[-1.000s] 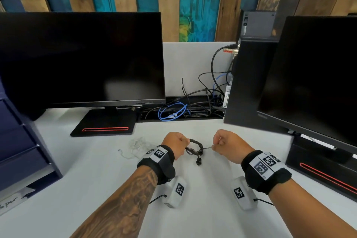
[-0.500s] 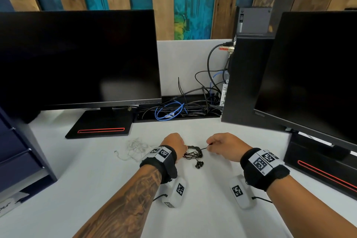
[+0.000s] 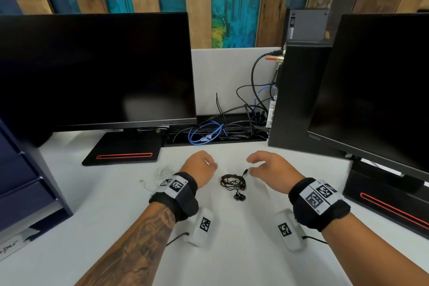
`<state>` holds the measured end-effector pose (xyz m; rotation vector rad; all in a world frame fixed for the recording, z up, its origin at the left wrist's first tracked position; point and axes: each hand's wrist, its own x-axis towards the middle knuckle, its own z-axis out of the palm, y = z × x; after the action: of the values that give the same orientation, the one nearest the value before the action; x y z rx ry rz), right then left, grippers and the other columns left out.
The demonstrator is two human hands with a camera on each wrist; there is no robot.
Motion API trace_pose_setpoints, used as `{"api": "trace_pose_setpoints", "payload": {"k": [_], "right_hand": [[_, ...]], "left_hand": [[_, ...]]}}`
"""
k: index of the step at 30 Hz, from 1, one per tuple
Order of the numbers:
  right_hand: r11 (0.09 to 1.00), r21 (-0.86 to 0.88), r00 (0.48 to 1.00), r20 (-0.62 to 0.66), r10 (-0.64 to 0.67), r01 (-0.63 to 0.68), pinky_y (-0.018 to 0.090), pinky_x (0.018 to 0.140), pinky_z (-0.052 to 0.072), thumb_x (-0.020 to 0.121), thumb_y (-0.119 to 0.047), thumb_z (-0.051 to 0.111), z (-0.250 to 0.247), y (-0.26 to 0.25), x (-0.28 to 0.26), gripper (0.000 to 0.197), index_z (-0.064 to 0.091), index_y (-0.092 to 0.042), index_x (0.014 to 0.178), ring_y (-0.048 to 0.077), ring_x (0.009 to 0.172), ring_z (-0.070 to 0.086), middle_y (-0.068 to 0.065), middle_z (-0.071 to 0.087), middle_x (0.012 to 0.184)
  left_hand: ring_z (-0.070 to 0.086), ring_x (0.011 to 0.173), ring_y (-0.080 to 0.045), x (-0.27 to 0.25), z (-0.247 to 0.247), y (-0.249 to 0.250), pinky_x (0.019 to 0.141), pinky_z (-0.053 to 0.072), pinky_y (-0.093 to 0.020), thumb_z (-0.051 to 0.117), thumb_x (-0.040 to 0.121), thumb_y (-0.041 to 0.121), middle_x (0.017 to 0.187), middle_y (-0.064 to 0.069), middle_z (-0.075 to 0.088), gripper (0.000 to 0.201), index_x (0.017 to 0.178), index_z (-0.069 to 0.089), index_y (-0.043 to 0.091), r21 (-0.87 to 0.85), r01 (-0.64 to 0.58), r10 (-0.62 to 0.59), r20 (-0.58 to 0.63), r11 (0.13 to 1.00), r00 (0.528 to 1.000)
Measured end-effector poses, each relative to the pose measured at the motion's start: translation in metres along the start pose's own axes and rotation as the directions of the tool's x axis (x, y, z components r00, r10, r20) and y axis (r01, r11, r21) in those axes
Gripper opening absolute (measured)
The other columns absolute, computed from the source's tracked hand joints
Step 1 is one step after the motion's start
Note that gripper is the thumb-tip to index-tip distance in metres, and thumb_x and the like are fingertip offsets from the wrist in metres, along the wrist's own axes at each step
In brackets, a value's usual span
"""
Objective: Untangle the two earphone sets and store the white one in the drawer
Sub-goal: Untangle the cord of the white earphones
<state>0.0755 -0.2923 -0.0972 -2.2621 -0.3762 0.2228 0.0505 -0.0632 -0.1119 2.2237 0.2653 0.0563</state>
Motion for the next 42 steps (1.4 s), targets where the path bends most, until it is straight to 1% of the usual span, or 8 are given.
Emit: {"api": "trace_pose_setpoints", "payload": {"k": [4, 13, 19, 22, 28, 33, 36, 42], "right_hand": [[0.996, 0.042, 0.997, 0.027, -0.074, 0.072, 0.016, 0.075, 0.044, 0.093, -0.026, 0.070, 0.009, -0.023, -0.003, 0.017, 0.068, -0.026, 0.110, 0.013, 0.095, 0.065, -0.010, 0.066, 0.112], [0.991, -0.003, 0.981, 0.145, -0.130, 0.132, 0.020, 0.071, 0.050, 0.092, -0.034, 0.069, 0.051, -0.063, -0.002, 0.016, 0.068, -0.026, 0.106, 0.009, 0.080, 0.063, -0.010, 0.067, 0.106], [0.990, -0.024, 0.977, 0.170, -0.131, 0.137, 0.006, 0.043, 0.035, 0.093, -0.035, 0.067, 0.065, -0.072, -0.009, 0.015, 0.068, -0.027, 0.106, -0.008, 0.056, 0.054, -0.011, 0.066, 0.107], [0.984, 0.020, 0.971, 0.157, -0.179, 0.178, 0.016, 0.061, 0.047, 0.093, -0.033, 0.068, 0.065, -0.077, -0.015, 0.013, 0.069, -0.027, 0.104, -0.001, 0.070, 0.058, -0.011, 0.066, 0.105], [0.955, 0.074, 0.949, 0.116, -0.294, 0.287, 0.024, 0.090, 0.050, 0.087, -0.042, 0.075, 0.065, -0.085, -0.030, 0.043, 0.059, -0.037, 0.127, 0.000, 0.110, 0.058, -0.019, 0.062, 0.122], [0.921, 0.110, 0.924, 0.044, -0.379, 0.373, 0.028, 0.069, 0.049, 0.091, -0.018, 0.069, 0.061, -0.094, -0.044, 0.003, 0.068, -0.021, 0.090, 0.005, 0.072, 0.059, -0.008, 0.067, 0.080], [0.892, 0.329, 0.940, 0.037, -0.340, 0.310, 0.016, 0.060, 0.048, 0.097, -0.008, 0.063, 0.047, -0.098, -0.057, 0.005, 0.068, -0.008, 0.096, 0.004, 0.058, 0.061, 0.008, 0.074, 0.078], [0.839, 0.482, 0.960, -0.017, -0.280, 0.253, 0.037, 0.067, 0.040, 0.093, -0.036, 0.068, 0.029, -0.093, -0.077, 0.027, 0.071, -0.009, 0.094, 0.016, 0.064, 0.049, 0.003, 0.056, 0.064]], "left_hand": [[0.065, 0.085, -0.022, -0.004, -0.053, -0.004, 0.081, 0.055, -0.033, 0.053, 0.089, 0.016, 0.089, 0.002, 0.070, 0.018, 0.080, 0.067, 0.022, 0.245, -0.052, 0.075, -0.083, 0.968, 0.994], [0.064, 0.105, -0.028, -0.023, -0.077, -0.037, 0.091, 0.055, -0.039, 0.051, 0.093, 0.016, 0.116, -0.004, 0.064, 0.025, 0.107, 0.071, 0.016, 0.707, -0.001, -0.089, 0.090, 0.707, 0.992], [0.062, 0.100, -0.026, -0.024, -0.076, -0.052, 0.087, 0.052, -0.035, 0.057, 0.088, 0.011, 0.112, -0.006, 0.061, 0.035, 0.122, 0.050, 0.016, 0.607, 0.003, -0.085, 0.106, 0.795, 0.991], [0.062, 0.107, -0.025, -0.027, -0.079, -0.050, 0.093, 0.051, -0.031, 0.058, 0.090, 0.012, 0.112, -0.002, 0.066, 0.020, 0.106, 0.069, 0.017, 0.602, -0.015, -0.068, 0.115, 0.798, 0.991], [0.058, 0.066, 0.002, -0.051, -0.099, -0.026, 0.063, 0.043, -0.014, 0.065, 0.091, 0.010, 0.081, 0.011, 0.071, 0.023, 0.074, 0.072, 0.024, 0.045, -0.222, 0.219, 0.055, 0.974, 0.974], [0.047, 0.057, -0.011, -0.072, -0.105, 0.002, 0.050, 0.040, -0.022, 0.065, 0.094, 0.018, 0.060, 0.005, 0.057, 0.010, 0.089, 0.075, 0.020, -0.173, -0.306, 0.317, 0.040, 0.936, 0.948], [0.049, 0.057, -0.008, -0.075, -0.111, 0.004, 0.052, 0.041, -0.020, 0.063, 0.095, 0.022, 0.059, 0.006, 0.055, 0.013, 0.089, 0.074, 0.024, -0.148, -0.300, 0.303, -0.005, 0.942, 0.953], [0.051, 0.058, -0.008, -0.084, -0.117, 0.012, 0.056, 0.042, -0.015, 0.064, 0.094, 0.023, 0.058, 0.004, 0.056, 0.014, 0.085, 0.075, 0.022, -0.168, -0.336, 0.331, -0.058, 0.927, 0.942]]}}
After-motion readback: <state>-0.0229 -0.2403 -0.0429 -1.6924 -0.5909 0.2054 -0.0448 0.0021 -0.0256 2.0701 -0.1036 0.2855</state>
